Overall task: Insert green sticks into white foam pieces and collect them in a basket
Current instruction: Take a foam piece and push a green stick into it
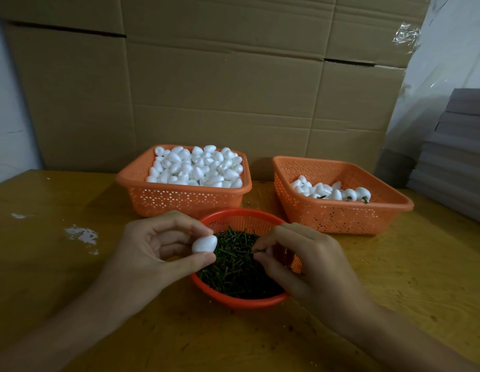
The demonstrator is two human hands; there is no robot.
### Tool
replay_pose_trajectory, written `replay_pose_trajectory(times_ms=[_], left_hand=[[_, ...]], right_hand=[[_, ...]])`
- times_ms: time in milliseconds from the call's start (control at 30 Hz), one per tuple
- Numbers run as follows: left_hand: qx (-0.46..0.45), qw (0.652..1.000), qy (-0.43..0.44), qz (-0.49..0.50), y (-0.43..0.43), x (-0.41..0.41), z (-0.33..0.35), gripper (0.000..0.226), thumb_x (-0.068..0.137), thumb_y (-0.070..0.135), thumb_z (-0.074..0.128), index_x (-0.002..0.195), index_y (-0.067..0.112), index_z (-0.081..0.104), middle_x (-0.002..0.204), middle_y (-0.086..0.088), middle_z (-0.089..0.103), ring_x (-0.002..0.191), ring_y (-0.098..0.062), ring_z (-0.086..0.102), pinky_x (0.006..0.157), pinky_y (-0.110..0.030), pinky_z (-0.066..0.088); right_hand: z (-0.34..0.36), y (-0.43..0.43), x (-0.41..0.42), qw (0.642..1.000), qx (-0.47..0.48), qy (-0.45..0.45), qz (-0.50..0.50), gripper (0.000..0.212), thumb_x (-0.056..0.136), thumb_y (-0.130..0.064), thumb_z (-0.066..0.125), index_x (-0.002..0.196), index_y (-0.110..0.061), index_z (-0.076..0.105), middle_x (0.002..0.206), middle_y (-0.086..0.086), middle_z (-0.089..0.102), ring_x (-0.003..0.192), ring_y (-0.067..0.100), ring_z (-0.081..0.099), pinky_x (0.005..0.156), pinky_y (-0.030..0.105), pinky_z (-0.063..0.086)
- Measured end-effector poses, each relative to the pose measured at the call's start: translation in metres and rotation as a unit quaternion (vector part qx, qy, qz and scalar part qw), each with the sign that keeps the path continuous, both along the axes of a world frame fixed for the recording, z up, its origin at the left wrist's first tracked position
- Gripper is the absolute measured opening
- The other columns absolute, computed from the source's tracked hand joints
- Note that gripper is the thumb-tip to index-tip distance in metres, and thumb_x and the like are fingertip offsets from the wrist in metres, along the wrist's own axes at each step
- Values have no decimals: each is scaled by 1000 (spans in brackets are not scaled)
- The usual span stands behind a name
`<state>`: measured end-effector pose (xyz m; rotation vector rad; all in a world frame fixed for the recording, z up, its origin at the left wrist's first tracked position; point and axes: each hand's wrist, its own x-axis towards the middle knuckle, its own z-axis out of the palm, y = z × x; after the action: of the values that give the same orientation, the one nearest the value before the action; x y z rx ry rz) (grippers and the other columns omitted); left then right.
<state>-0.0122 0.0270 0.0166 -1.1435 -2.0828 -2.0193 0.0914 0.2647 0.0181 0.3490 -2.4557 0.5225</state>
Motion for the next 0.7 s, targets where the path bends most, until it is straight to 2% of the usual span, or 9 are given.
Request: replay_pose_trajectory(times_ms=[100,200,267,400,567,700], left_hand=[[2,1000,-14,-3,0,1,-2,29,70,17,97,94,25,81,100,-6,80,91,-23,78,80,-23,62],[15,999,-37,-4,1,3,-3,32,67,34,92,96,26,82,100,-6,80,92,-22,77,81,-23,61],[20,999,-42,-5,1,3,-4,34,66,37,90,97,25,82,99,-7,80,93,-22,76,82,-23,61],[31,998,-52,-7,0,2,-5,34,64,36,90,94,24,82,97,-8,80,94,-24,77,81,-24,61],[55,996,-68,-16,-1,1,-4,32,63,30,89,90,16,79,100,-12,80,95,-26,78,79,-25,62],[81,993,-81,-40,-2,1,-5,33,67,25,87,97,16,78,106,-15,80,94,-35,78,78,-31,64]], right_hand=[[0,0,0,1000,-6,-1,-2,4,99,-32,67,102,-31,69,91,-21,63,89,4,62,73,25,49],[1,0,1,1000,-10,-7,5,7,99,-39,62,102,-35,65,92,-22,63,89,3,62,71,24,49],[0,1,2,1000,-15,-9,9,4,98,-37,65,102,-35,64,93,-22,64,88,3,64,70,25,50],[-1,1,1,999,-35,-14,11,12,96,-25,76,98,-32,66,89,-20,67,85,6,67,68,32,53],[0,-1,2,991,-119,-36,54,9,95,-15,75,95,-23,71,92,-16,77,87,8,74,71,37,58],[3,-5,4,979,-175,-44,93,10,97,-11,74,95,-19,68,94,-17,79,92,10,77,75,38,59]])
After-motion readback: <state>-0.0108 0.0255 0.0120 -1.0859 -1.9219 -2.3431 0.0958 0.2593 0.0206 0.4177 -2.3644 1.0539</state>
